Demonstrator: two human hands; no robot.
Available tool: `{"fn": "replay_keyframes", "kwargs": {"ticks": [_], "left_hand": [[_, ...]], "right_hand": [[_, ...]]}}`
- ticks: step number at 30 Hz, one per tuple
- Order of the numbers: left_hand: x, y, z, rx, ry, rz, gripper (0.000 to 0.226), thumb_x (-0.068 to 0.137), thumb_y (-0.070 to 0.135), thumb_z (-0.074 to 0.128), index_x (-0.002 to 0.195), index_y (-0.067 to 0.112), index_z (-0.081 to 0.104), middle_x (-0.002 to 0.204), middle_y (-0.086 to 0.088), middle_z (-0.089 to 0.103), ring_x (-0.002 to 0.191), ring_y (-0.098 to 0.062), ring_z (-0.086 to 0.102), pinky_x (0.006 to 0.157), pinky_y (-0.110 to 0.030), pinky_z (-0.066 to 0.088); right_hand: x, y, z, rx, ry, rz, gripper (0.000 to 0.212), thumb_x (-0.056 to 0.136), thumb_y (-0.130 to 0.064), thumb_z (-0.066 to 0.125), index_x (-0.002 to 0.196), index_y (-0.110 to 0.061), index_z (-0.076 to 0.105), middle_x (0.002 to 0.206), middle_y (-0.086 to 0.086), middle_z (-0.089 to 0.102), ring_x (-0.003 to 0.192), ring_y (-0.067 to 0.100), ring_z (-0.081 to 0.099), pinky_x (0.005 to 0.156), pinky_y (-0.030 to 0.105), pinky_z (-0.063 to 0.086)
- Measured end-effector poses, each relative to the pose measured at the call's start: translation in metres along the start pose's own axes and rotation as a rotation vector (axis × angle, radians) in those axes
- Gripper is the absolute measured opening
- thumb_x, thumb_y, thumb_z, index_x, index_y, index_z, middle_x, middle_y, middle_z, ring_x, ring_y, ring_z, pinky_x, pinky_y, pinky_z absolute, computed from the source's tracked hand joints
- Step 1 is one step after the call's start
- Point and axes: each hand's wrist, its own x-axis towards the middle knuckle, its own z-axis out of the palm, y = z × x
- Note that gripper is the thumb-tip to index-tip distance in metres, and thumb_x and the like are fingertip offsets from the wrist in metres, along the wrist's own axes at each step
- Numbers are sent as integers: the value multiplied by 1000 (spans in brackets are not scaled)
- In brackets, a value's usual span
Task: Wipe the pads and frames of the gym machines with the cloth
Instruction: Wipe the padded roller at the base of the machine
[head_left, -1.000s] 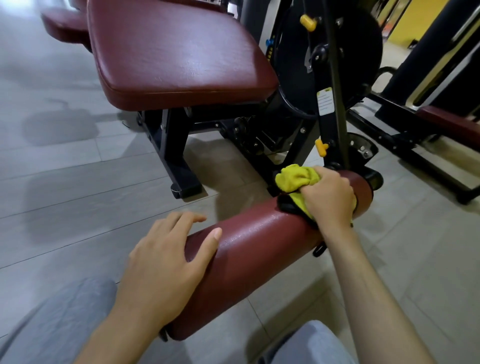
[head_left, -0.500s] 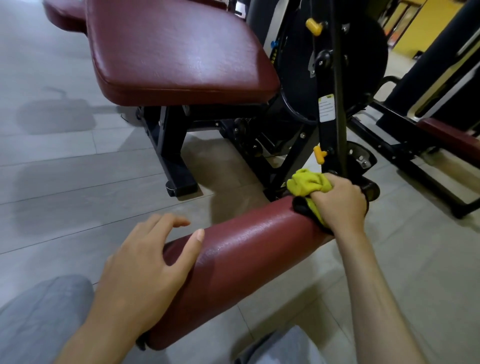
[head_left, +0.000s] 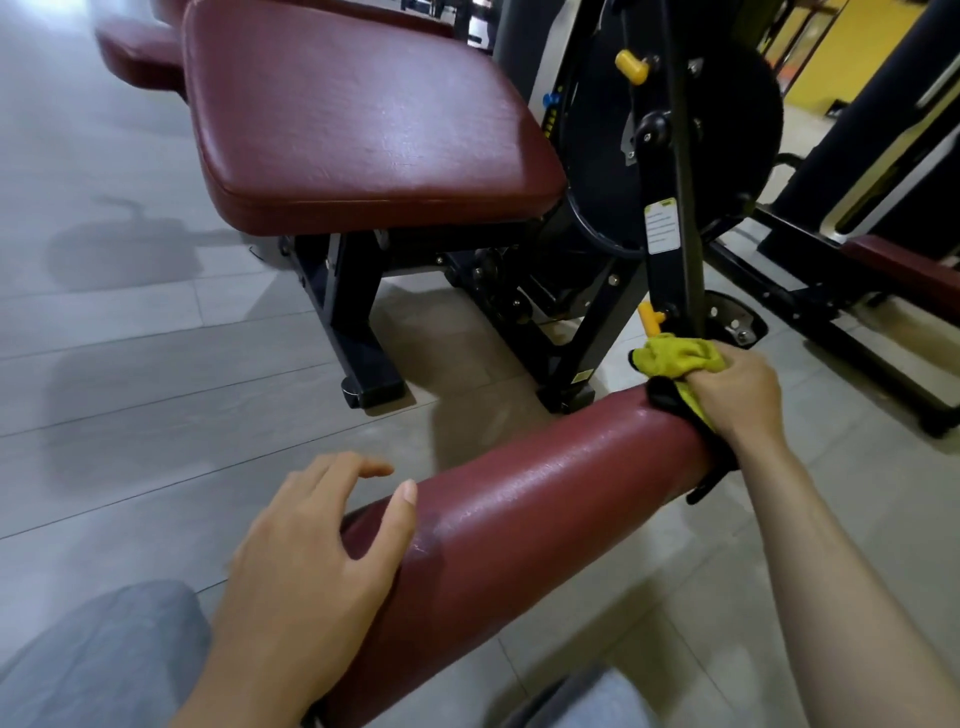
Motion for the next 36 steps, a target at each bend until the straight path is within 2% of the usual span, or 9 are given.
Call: {"fn": "replay_keyframes", "kwargs": {"ticks": [2,6,9,12,15,18,24,30,36], "left_hand": [[0,-2,2,-75,36,-21,36,89,63,37,111,45,59,108,36,56,99,9,51,83,-35,45],[0,-5,3,-246,112,-80,33,94,51,36,114,41,60,111,26,63,107,3,58,87,-35,49],[-1,-5,3,-307,151,-87,33,96,50,35,115,40,60,112,22,64,109,0,58,88,-32,45],[-2,-3,1,-322,165,-89,32,97,52,34,114,40,58,113,22,62,110,-4,57,89,-35,46],[-4,-2,1,-303,172,-59,31,99,53,32,113,40,57,110,24,58,108,-4,54,86,-32,43],[-4,-3,1,-309,204,-27,34,103,54,27,114,39,55,108,23,57,106,-4,50,85,-30,38],[-6,-1,-2,-402,244,-26,45,103,64,18,119,40,52,109,26,55,113,-4,50,95,-35,43],[-7,-3,-2,-407,208,-13,41,103,64,21,117,41,51,107,23,55,110,-7,53,90,-35,47],[-4,-5,-1,-314,149,24,42,103,63,25,121,38,53,116,22,55,116,-2,50,95,-29,43]], "right_hand": [[-2,-3,3,-27,-4,4,23,83,-35,63,99,-26,77,87,1,74,93,29,68,82,41,54],[-27,-20,4,-81,-65,-40,45,67,-54,48,91,-25,73,80,-2,72,88,29,65,85,44,53],[-68,-45,9,-53,-136,-126,23,68,-41,50,76,-27,67,70,-8,67,76,20,61,68,30,46],[-119,-74,25,-33,-174,-246,29,73,-46,52,83,-25,69,76,-2,71,79,25,65,74,41,54],[-167,-109,44,-74,-190,-410,41,79,-61,48,85,-24,64,74,-3,65,75,22,59,67,41,47],[-201,-142,56,-144,-238,-572,31,77,-54,50,88,-27,62,83,-5,66,77,21,60,65,42,47],[-232,-169,56,-71,-375,-701,31,78,-40,47,98,-31,68,91,-9,71,79,17,62,67,41,48],[-228,-161,55,-5,-425,-739,36,79,-40,48,106,-30,70,98,-10,72,85,13,63,71,38,50],[-158,-134,40,-185,-460,-495,31,70,-55,41,77,-30,57,78,-5,67,83,30,64,72,44,52]]}}
